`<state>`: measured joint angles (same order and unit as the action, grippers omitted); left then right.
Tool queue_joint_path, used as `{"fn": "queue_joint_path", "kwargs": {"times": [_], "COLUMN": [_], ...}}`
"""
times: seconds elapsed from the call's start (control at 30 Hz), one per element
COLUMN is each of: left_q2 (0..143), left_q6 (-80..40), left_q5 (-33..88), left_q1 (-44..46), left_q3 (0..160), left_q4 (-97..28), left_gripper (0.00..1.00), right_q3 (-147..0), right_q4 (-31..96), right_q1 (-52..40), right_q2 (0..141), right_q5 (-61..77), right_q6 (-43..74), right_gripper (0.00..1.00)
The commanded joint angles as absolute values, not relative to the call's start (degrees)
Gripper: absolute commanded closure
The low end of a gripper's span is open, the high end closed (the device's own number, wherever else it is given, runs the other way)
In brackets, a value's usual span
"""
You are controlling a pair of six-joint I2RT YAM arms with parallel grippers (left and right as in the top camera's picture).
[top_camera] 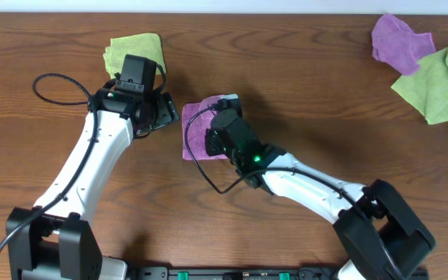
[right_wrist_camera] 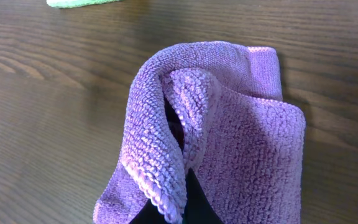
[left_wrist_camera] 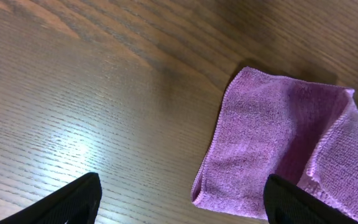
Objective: Fold the cloth
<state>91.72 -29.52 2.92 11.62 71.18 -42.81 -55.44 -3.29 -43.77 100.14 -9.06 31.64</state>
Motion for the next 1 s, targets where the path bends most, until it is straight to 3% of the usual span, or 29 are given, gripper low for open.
{"fn": "queue_joint_path", "kwargs": {"times": [0.0, 0.9, 0.93, 0.97], "left_q2": [90.83, 90.83, 90.83, 90.83], "left_q6": [-28.25, -26.98, -26.98, -26.98], "left_q5": [1.96, 1.93, 1.93, 1.93], "left_q1": [11.22, 11.2, 11.2, 11.2], "left_q3": [72.29, 72.29, 72.29, 72.29], "left_q4": [-42.87, -42.87, -42.85, -42.87], "left_gripper": [0.15, 0.15, 0.15, 0.15], "right_q3": [-56.6, -56.86, -56.86, -56.86], "right_q4": [-4.62, -13.41, -13.41, -13.41], "right_q1": [-44.23, -46.37, -46.37, -46.37], "right_q2": [102.15, 109.84, 109.84, 109.84], "right_q5": [-10.07, -9.67, -9.67, -9.65], "right_q6": [32.6, 36.82, 36.82, 36.82], "right_gripper": [0.99, 0.98, 0.95, 0.79]}}
